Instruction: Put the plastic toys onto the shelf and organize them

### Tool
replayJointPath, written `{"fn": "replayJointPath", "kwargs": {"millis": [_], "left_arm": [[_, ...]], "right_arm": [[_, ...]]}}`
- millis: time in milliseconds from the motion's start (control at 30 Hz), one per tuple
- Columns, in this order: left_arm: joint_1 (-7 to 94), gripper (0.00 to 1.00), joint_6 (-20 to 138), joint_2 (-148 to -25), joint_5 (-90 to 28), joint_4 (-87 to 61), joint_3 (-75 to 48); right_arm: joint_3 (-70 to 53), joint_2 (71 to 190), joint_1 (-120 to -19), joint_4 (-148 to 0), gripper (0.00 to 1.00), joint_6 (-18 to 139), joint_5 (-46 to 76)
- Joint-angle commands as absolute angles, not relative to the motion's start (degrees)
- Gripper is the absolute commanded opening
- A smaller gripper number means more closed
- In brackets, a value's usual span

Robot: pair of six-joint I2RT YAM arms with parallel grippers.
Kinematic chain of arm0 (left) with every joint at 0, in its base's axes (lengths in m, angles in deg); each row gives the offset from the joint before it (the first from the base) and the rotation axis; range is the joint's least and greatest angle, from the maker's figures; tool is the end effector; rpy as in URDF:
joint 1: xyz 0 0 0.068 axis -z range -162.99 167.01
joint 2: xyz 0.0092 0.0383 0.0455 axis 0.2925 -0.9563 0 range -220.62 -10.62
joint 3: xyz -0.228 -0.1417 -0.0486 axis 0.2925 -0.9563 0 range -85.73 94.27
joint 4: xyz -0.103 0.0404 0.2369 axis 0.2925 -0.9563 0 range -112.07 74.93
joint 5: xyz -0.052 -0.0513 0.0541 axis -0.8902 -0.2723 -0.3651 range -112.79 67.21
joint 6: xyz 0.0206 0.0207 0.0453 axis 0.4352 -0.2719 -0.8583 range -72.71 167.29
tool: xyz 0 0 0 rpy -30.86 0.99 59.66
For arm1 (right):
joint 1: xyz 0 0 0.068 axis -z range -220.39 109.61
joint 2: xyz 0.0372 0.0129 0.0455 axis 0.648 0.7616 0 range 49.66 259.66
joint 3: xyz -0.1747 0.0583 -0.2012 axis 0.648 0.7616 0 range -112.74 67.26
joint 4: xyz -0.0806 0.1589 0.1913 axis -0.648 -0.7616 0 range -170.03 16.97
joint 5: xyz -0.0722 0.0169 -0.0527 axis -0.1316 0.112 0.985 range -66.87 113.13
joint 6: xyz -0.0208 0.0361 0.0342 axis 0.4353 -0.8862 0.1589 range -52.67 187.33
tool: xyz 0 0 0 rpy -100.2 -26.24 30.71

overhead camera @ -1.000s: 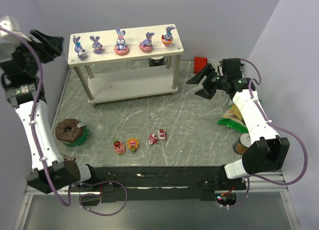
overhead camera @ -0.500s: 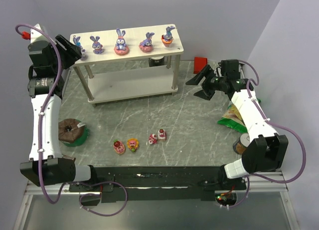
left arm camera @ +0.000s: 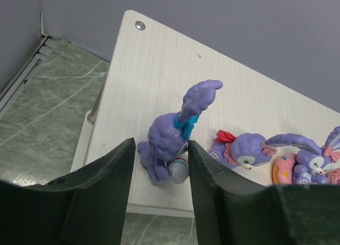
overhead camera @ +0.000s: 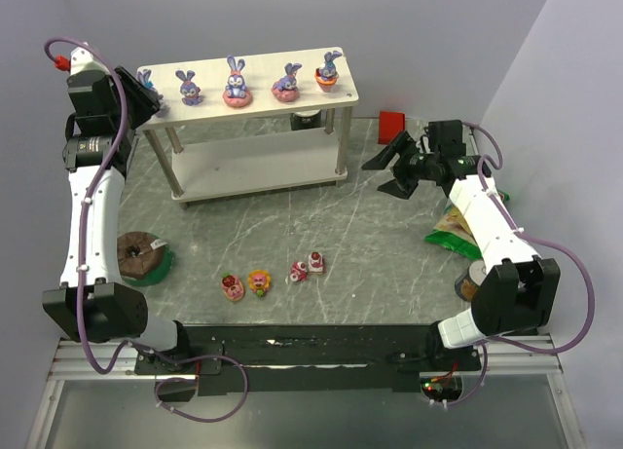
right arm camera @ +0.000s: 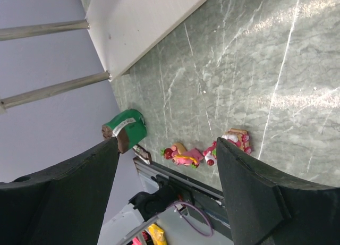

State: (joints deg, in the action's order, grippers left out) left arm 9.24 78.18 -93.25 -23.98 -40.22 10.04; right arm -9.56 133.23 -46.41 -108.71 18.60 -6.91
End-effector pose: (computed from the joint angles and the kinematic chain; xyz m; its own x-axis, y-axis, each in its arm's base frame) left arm 0.3155 0.0423 0.4666 -0.1180 -0.5341 -0.8371 -0.2045 0.8380 -0.5059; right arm 0.3145 0.0511 0.3358 -0.7870 0.5714 -0.2329 0.2022 0.5954 0.7776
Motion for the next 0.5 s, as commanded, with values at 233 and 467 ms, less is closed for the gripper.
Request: {"fn": "replayJointPath", "kwargs": {"millis": [233,467], "left_arm": [[9.5,0.46,71.3,-94.4,-27.0,-40.1,14.8],[9.4,0.32,63.0,-96.4,-32.4,-41.5,17.6]], "right_arm": [[-8.1,131.7,-46.5,-106.3,0.80,17.7,-6.2],[-7.6,131.3,-46.5,-106.1,0.80,17.5,-6.0]]}}
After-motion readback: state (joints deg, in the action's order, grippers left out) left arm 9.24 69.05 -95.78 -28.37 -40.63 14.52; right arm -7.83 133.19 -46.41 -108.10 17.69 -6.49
